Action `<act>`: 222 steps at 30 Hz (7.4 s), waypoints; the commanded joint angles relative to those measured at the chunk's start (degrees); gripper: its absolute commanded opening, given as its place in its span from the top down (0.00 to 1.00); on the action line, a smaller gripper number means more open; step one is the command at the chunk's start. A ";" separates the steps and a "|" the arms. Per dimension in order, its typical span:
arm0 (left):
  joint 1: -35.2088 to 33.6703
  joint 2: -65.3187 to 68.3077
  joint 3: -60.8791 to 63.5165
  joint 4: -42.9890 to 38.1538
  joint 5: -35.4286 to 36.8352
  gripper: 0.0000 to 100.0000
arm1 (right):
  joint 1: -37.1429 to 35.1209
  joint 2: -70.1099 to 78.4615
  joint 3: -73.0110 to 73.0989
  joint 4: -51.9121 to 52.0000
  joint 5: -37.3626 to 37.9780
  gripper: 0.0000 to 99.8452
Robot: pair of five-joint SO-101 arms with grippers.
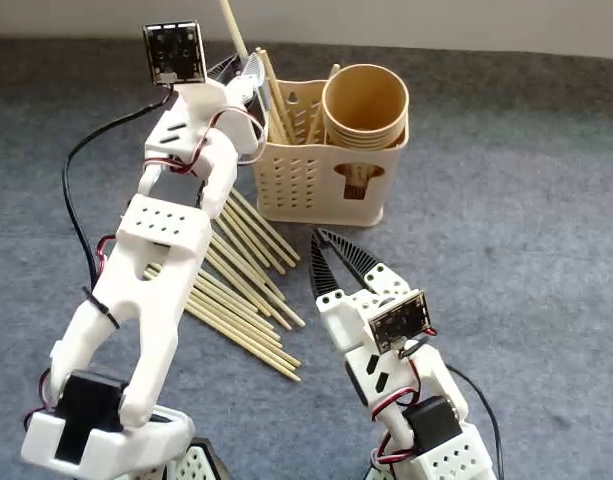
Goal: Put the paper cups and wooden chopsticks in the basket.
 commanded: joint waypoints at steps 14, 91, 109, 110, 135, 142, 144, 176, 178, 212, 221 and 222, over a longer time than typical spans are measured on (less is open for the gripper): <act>5.58 -20.79 12.35 4.92 -0.09 0.89 | -0.13 -0.75 5.85 0.04 0.97 0.99; -20.35 25.45 -15.69 51.69 5.54 0.90 | -0.13 -1.01 5.85 0.13 0.97 0.99; -19.03 31.16 -26.15 60.13 5.63 0.90 | -0.13 -1.01 5.85 0.04 0.97 0.99; -18.59 31.25 -26.15 59.96 5.63 0.90 | -0.13 -1.01 5.85 0.04 0.97 0.99; -16.57 44.79 -36.97 66.64 5.54 0.90 | -0.13 -1.01 5.85 0.13 0.97 0.99; -16.57 47.08 -40.57 66.90 5.45 0.99 | -0.13 -1.01 5.85 0.13 0.97 0.99; -16.57 47.08 -40.57 66.90 5.45 0.99 | -0.13 -1.01 5.85 0.13 0.97 0.99; -14.99 44.79 -56.57 82.81 5.01 1.00 | -0.13 -1.01 5.85 0.04 0.97 0.99; -15.08 42.07 -55.96 83.69 5.01 1.00 | -0.13 -1.01 5.85 0.04 0.97 0.99; -10.33 -12.44 -9.98 62.07 5.63 1.00 | -0.13 -0.84 5.85 0.13 0.97 0.99; -8.22 -15.78 -10.51 54.24 5.63 1.00 | -0.13 -0.75 5.85 0.13 0.97 0.99; -7.52 -16.31 -10.51 52.92 5.63 1.00 | -0.13 -0.75 5.85 0.13 0.97 0.99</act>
